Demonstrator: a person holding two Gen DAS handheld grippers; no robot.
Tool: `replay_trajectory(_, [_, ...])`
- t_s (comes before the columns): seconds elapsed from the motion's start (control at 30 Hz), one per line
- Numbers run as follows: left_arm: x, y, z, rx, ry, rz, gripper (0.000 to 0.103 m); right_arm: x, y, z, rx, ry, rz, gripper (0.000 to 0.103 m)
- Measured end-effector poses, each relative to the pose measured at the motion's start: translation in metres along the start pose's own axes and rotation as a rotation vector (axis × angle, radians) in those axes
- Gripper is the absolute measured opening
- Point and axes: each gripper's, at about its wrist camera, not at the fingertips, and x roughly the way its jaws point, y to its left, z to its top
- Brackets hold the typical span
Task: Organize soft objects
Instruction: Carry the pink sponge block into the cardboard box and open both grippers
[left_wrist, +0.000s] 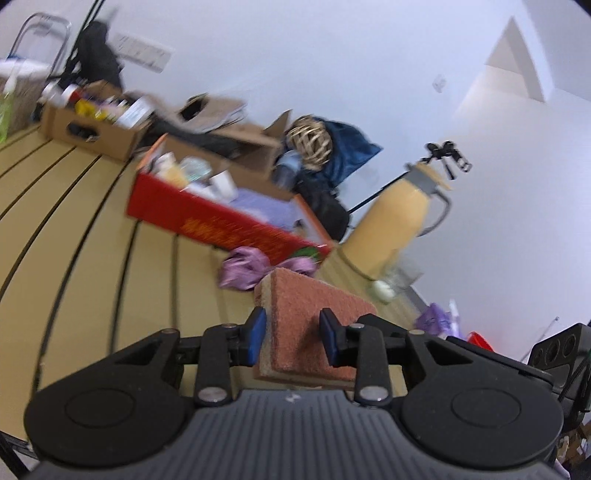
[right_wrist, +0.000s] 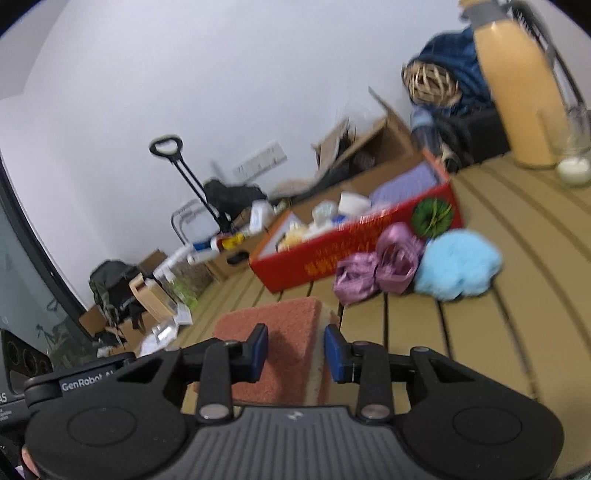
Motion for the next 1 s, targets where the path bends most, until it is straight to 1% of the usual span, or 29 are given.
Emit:
replay_trajectory(0.03, [-0.001, -0.010, 0.003, 0.015, -0.013, -0.009, 0.032, -0.010, 0.000, 0.004, 0.000, -0.016, 0.001, 0.033])
replay_trajectory(0.07, [0.000, -0.018, 0.006, 0.026, -0.029, -0.018, 0.032, -0.028, 0.000, 0.016, -0.012, -0.049, 0.003, 0.032])
replay_trajectory(0.13, [0.011, -0.032, 0.018, 0.039, -0.045, -0.039, 0.032, -0.037, -0.002, 0.034, -0.027, -0.074, 0.002, 0.032])
replay_trajectory(0.17, [0.020, -0.037, 0.025, 0.046, -0.046, -0.047, 0.032, -0.040, -0.004, 0.044, -0.032, -0.086, -0.005, 0.032])
replay_trajectory(0.2, [0.031, -0.041, 0.032, 0.036, -0.046, -0.052, 0.032, -0.040, -0.004, 0.044, -0.032, -0.086, -0.005, 0.032])
replay_trajectory(0.23, [0.045, -0.043, 0.041, 0.030, -0.040, -0.063, 0.032, -0.040, -0.006, 0.059, -0.041, -0.095, -0.013, 0.032])
replay_trajectory(0.3, [0.076, -0.045, 0.062, 0.024, -0.026, -0.079, 0.032, -0.031, -0.018, 0.087, -0.009, -0.097, -0.022, 0.030])
replay_trajectory(0.33, [0.090, -0.044, 0.072, 0.012, -0.017, -0.085, 0.032, -0.023, -0.023, 0.100, -0.003, -0.099, -0.032, 0.029])
replay_trajectory(0.37, [0.108, -0.041, 0.083, 0.001, 0.000, -0.085, 0.032, -0.002, -0.036, 0.126, -0.001, -0.096, -0.051, 0.029])
replay_trajectory(0.4, [0.127, -0.037, 0.093, -0.020, 0.022, -0.081, 0.032, -0.002, -0.036, 0.126, -0.001, -0.096, -0.051, 0.029])
replay_trajectory(0.43, [0.147, -0.032, 0.103, -0.036, 0.037, -0.073, 0.032, 0.027, -0.051, 0.149, 0.014, -0.077, -0.076, 0.029])
replay_trajectory(0.47, [0.164, -0.027, 0.111, -0.056, 0.046, -0.063, 0.032, 0.027, -0.051, 0.149, 0.014, -0.077, -0.076, 0.029])
replay_trajectory(0.5, [0.181, -0.021, 0.118, -0.078, 0.057, -0.057, 0.032, 0.043, -0.058, 0.159, 0.018, -0.065, -0.087, 0.029])
replay_trajectory(0.53, [0.201, -0.014, 0.125, -0.094, 0.070, -0.046, 0.032, 0.079, -0.077, 0.181, 0.023, -0.033, -0.111, 0.029])
replay_trajectory(0.57, [0.218, -0.007, 0.130, -0.115, 0.083, -0.037, 0.032, 0.097, -0.085, 0.190, 0.027, -0.015, -0.125, 0.029])
replay_trajectory(0.67, [0.264, 0.019, 0.140, -0.192, 0.127, -0.026, 0.031, 0.145, -0.105, 0.208, 0.020, 0.028, -0.163, 0.029])
replay_trajectory(0.7, [0.278, 0.025, 0.141, -0.202, 0.143, -0.023, 0.031, 0.145, -0.105, 0.208, 0.020, 0.028, -0.163, 0.029])
replay_trajectory(0.73, [0.291, 0.030, 0.141, -0.202, 0.156, -0.012, 0.031, 0.156, -0.110, 0.211, 0.008, 0.036, -0.178, 0.029])
replay_trajectory(0.8, [0.310, 0.034, 0.136, -0.167, 0.200, 0.013, 0.031, 0.182, -0.116, 0.215, -0.034, 0.059, -0.227, 0.029])
replay_trajectory(0.9, [0.325, 0.032, 0.126, -0.050, 0.263, 0.077, 0.030, 0.212, -0.117, 0.205, -0.147, 0.103, -0.311, 0.027])
replay_trajectory(0.97, [0.333, 0.037, 0.121, -0.042, 0.305, 0.093, 0.030, 0.222, -0.114, 0.195, -0.222, 0.135, -0.343, 0.027])
replay_trajectory(1.0, [0.334, 0.038, 0.119, -0.027, 0.304, 0.089, 0.030, 0.228, -0.112, 0.190, -0.259, 0.151, -0.362, 0.027])
